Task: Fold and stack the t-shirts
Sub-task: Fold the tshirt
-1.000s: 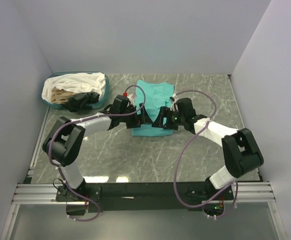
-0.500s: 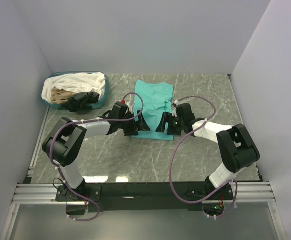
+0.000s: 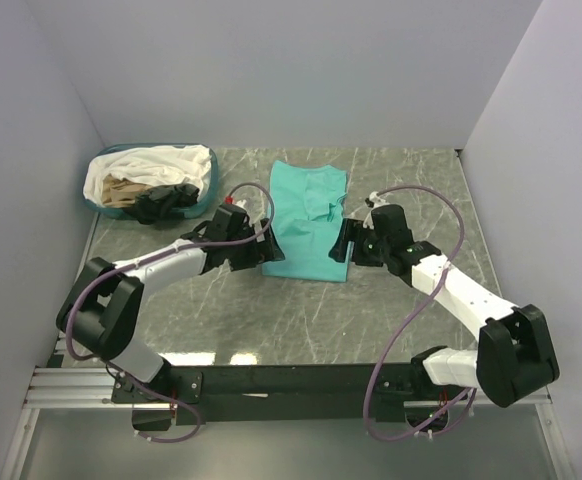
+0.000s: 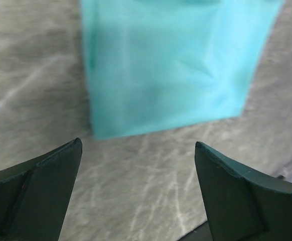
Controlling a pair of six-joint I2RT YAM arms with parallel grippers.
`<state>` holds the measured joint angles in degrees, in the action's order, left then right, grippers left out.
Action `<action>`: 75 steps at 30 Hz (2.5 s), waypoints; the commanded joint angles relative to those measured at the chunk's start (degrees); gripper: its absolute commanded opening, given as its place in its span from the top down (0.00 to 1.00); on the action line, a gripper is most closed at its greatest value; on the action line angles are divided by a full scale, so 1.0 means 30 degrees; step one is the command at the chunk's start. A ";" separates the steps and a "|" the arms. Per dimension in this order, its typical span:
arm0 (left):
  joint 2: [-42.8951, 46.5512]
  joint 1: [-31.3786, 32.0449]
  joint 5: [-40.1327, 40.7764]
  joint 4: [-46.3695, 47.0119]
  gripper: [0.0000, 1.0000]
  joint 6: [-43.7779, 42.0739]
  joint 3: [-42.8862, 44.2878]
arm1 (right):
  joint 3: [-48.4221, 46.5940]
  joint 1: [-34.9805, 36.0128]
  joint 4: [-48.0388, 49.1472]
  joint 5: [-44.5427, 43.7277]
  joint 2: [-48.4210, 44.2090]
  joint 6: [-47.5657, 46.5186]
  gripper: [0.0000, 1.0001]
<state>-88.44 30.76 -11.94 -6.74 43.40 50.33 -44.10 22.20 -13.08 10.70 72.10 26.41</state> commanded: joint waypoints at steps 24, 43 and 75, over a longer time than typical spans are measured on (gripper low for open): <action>-1.1473 -0.0674 0.5528 -0.5367 0.32 -0.4271 1.5303 | -0.6920 -0.3356 -0.0591 -0.0403 0.8456 0.0542 0.35; -1.1418 -0.0792 0.3601 -0.4638 0.99 -0.4446 1.5071 | -0.9910 -0.3473 -0.0884 0.0329 1.2296 0.0043 0.76; -0.8428 -0.2139 0.3923 -0.3260 0.81 -0.3508 1.0676 | -1.0612 -0.3355 0.0025 0.2909 1.2995 -0.0659 0.99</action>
<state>-112.60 24.99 -0.19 -17.28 32.38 82.67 -72.40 12.12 -13.91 19.35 108.36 25.63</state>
